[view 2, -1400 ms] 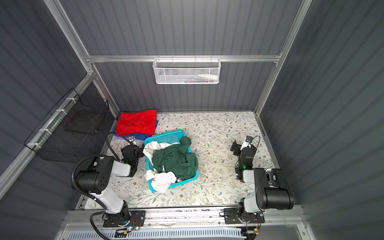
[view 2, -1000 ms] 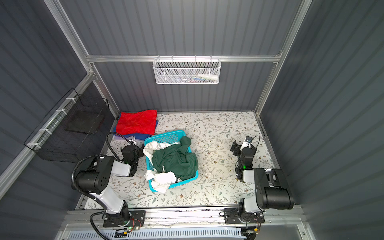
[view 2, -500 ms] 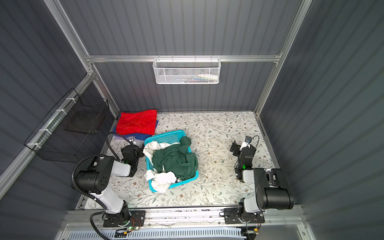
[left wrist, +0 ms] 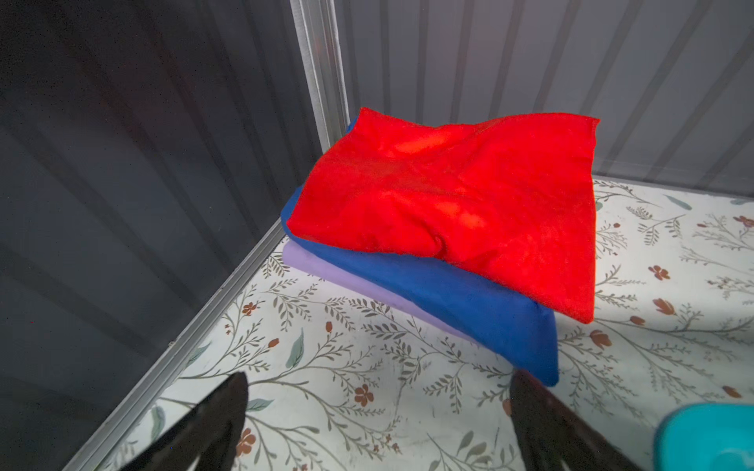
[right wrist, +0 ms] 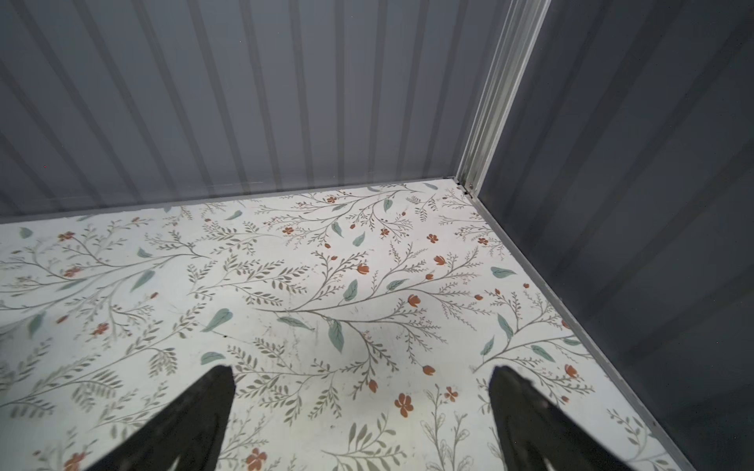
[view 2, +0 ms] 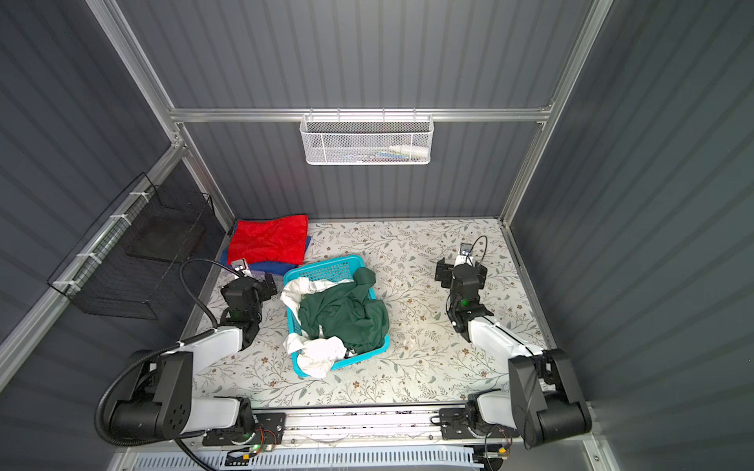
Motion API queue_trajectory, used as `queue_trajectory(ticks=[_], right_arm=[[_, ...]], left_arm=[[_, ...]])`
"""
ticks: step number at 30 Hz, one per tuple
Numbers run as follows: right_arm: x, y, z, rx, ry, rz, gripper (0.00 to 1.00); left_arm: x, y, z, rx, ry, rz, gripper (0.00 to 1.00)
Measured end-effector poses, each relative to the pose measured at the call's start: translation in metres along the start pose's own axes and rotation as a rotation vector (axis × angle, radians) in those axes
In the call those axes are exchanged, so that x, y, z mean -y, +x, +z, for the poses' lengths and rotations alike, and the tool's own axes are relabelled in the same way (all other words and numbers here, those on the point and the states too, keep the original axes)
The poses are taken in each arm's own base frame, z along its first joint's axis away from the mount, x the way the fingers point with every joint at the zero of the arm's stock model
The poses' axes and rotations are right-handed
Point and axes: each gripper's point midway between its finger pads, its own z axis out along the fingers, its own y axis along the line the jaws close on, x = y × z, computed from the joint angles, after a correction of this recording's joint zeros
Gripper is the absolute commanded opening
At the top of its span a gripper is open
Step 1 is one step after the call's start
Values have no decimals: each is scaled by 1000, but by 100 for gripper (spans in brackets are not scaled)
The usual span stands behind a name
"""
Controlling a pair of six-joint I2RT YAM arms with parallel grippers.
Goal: Fold and stack the t-shirts
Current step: 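Move the left gripper toward the green t-shirt in the teal basket, then grasp the green t-shirt in the basket with the left gripper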
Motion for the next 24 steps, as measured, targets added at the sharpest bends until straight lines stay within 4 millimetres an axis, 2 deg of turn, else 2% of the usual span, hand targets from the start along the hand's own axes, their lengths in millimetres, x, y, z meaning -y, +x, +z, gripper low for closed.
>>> queue_trajectory(ticks=[4,6,9,11,14,17,24], right_arm=[[-16,-22,-18,-42,-115,142,99],[-26,-26,-24,-85,-167,196,99],[-38,-16,-29,-189,-226,259,99],[-43,-4,-34,-271,-246,284,99],[-45,19,-45,-390,-255,304,99],[-42,37,-63,-463,-255,326,99],[-30,50,-98,-496,-250,366,99]], left_arm=[[5,-39,-21,-3,23,-73,100],[9,-58,-34,-1,54,-107,100],[25,-73,-52,-34,144,-140,100],[42,-75,-61,-85,223,-146,100],[75,-67,-75,-190,363,-138,100],[118,-52,-97,-294,509,-98,100],[211,-1,-154,-510,771,62,100]])
